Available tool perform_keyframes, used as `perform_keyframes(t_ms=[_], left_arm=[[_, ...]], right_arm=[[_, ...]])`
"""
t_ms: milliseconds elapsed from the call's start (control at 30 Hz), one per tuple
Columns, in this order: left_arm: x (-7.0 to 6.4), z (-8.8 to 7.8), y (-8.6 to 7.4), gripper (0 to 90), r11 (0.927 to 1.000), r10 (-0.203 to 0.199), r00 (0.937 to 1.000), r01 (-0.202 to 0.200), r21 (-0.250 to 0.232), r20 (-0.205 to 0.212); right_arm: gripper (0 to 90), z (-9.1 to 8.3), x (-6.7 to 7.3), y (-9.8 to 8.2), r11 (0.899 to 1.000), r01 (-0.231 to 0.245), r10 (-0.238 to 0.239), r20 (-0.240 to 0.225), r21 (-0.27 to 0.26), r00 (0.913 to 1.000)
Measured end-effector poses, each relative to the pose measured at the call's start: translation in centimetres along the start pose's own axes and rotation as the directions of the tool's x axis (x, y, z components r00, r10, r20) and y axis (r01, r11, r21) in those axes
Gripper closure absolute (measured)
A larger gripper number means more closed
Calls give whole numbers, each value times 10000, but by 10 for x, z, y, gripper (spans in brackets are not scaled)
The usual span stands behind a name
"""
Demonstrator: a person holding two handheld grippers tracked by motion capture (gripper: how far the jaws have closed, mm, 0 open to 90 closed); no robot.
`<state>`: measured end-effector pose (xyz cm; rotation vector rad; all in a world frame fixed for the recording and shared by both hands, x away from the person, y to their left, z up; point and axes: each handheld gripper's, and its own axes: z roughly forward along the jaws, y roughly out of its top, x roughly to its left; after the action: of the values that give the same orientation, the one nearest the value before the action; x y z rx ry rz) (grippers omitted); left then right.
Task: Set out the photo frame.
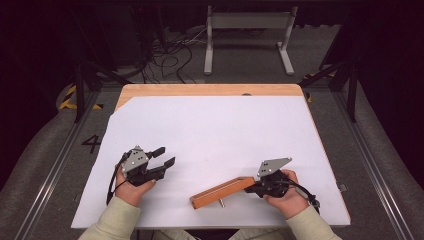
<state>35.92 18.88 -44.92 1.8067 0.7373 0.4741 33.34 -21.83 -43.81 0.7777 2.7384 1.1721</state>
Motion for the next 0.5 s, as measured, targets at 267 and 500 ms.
perform_keyframes(t_ms=[267,500], left_arm=[[1,-3,-1,465,9998,141,9998,-139,161,-140],[3,-3,-2,454,9994,83,10000,-84,327,9]], right_arm=[[900,12,-14,15,9990,-393,398,214,-229,9990],[900,25,-29,29,9945,-841,852,147,-632,9963]])
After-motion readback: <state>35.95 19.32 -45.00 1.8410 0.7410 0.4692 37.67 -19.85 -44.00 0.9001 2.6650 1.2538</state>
